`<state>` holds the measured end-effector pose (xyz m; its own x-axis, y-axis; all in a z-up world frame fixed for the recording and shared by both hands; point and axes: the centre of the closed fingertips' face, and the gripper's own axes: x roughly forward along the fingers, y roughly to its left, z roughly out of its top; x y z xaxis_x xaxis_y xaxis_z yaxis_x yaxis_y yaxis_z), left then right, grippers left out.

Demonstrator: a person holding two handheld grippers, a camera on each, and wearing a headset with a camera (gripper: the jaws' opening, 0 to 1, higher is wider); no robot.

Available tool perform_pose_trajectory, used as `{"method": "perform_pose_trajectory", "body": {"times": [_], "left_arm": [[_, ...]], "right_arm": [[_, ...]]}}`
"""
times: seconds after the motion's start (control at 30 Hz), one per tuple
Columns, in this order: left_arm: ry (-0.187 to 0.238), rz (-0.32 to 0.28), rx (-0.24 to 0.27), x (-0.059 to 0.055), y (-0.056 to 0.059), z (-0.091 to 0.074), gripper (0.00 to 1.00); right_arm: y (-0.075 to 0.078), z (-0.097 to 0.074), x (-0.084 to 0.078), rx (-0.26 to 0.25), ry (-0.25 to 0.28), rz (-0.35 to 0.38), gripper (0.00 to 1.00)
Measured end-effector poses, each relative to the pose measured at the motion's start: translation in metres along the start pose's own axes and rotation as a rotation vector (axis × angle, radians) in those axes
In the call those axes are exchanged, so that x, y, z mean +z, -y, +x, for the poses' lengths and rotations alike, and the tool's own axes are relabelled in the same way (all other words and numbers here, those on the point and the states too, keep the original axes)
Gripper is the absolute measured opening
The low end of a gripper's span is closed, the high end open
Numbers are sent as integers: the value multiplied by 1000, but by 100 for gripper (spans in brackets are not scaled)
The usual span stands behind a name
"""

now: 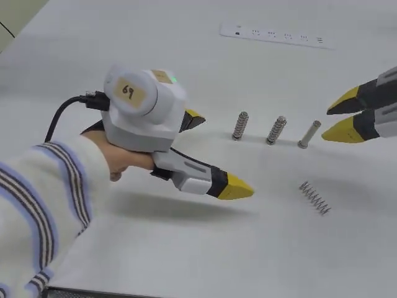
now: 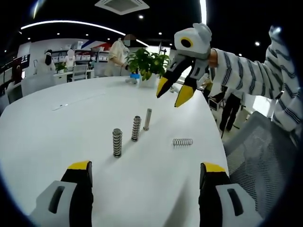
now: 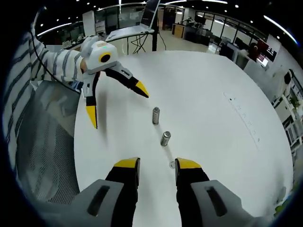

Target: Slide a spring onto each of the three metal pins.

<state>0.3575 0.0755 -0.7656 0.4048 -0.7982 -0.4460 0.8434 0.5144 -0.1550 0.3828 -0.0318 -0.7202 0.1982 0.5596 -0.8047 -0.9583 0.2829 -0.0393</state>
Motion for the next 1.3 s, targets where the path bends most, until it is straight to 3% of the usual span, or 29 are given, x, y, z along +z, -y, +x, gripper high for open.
{"method": "perform_pose_trajectory", "body": {"times": [0.07,0.1,0.2,0.3,0.53,0.67,0.8,0.93,1.07,1.2,1.3], "left_arm": [[17,-24,-10,3,1,-1,91],[43,-71,-17,7,2,-2,90],[53,-58,-2,10,-3,-5,89],[79,-85,-4,15,-5,-9,89],[58,-79,0,9,-6,-12,90],[62,-81,0,9,-7,-14,90],[57,-88,0,8,-8,-15,89],[53,-89,-4,8,-8,-16,89],[47,-86,-6,7,-9,-16,89],[25,-78,-17,1,-9,-14,87],[12,-80,-23,-2,-9,-13,88]], "right_arm": [[-3,-1,-3,-6,17,12,32],[-4,-1,-4,-13,33,19,35],[-7,-1,-4,-14,80,64,39],[-10,-3,-7,-18,118,100,41],[-12,-6,-11,-38,200,166,55],[-15,-8,-22,-40,232,228,55],[-16,-8,-34,-60,241,251,64],[-18,-9,-43,-71,295,326,63],[-20,-8,-54,-94,305,341,77],[-29,-9,-50,-69,364,375,81],[-35,-9,-46,-72,371,374,88]]}}
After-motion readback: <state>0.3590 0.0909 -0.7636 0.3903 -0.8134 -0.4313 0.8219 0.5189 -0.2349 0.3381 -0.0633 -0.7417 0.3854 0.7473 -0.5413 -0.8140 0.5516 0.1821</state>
